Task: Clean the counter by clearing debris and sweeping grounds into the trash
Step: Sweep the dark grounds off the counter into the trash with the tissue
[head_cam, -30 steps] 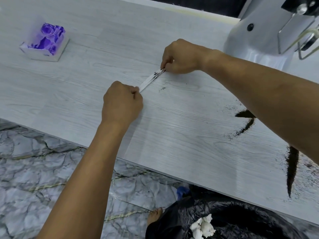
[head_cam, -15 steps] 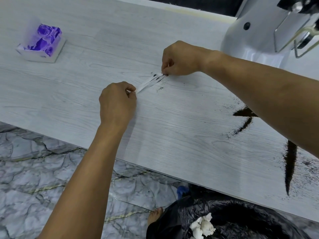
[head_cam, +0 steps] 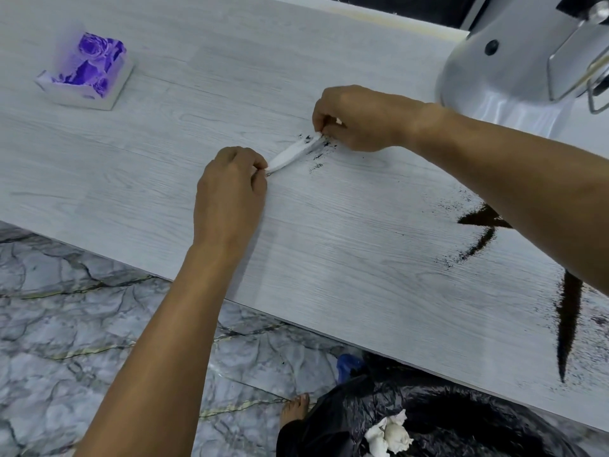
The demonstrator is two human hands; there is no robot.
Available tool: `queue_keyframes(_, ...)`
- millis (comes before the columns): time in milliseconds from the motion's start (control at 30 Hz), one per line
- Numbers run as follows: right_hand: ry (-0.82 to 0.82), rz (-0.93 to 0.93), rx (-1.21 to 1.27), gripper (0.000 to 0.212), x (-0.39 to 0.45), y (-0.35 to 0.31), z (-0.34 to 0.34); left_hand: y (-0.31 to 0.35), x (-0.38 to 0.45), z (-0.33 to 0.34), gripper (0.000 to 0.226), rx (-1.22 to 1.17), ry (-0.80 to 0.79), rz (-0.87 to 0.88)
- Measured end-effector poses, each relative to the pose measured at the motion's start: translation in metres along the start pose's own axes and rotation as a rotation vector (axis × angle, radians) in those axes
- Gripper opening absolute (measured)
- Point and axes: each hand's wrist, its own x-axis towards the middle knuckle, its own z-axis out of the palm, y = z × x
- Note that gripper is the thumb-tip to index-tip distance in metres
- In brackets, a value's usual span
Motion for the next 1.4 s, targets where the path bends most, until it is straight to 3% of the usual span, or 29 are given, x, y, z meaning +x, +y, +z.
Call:
queue_keyframes(300,0.269,-0.013,0.168,0.021,0.042,-0.008,-0.006,-0.023,0.021,-0.014,0.026,0.018,0.087,0.005)
queue_keyframes(667,0.142,-0.141,-0.097,0.024,0.054,-0.018,0.005,-0.034,0.023,-0.004,0.03,0.072,0.007,-0.041)
queue_keyframes(867,0.03,-0.104,-0.133,0.027,0.068,-0.028,-0.007,-0.036,0.033,-0.01,0.032,0.074,-0.034,-0.085)
queue_keyframes(1067,0.163,-0.044,0.02,0.029,0.082,-0.034,-0.013,-0.046,0.042,-0.017,0.039,0.073,0.031,-0.112)
queue_keyframes(1200,0.133,-0.036,0.015,0.031,0.096,-0.04,0.002,-0.053,0.045,-0.012,0.035,0.05,0.013,-0.204)
queue_keyframes(1400,0.116,-0.059,-0.026,0.013,0.086,-0.03,0.004,-0.024,0.04,-0.009,0.036,0.051,-0.088,-0.291)
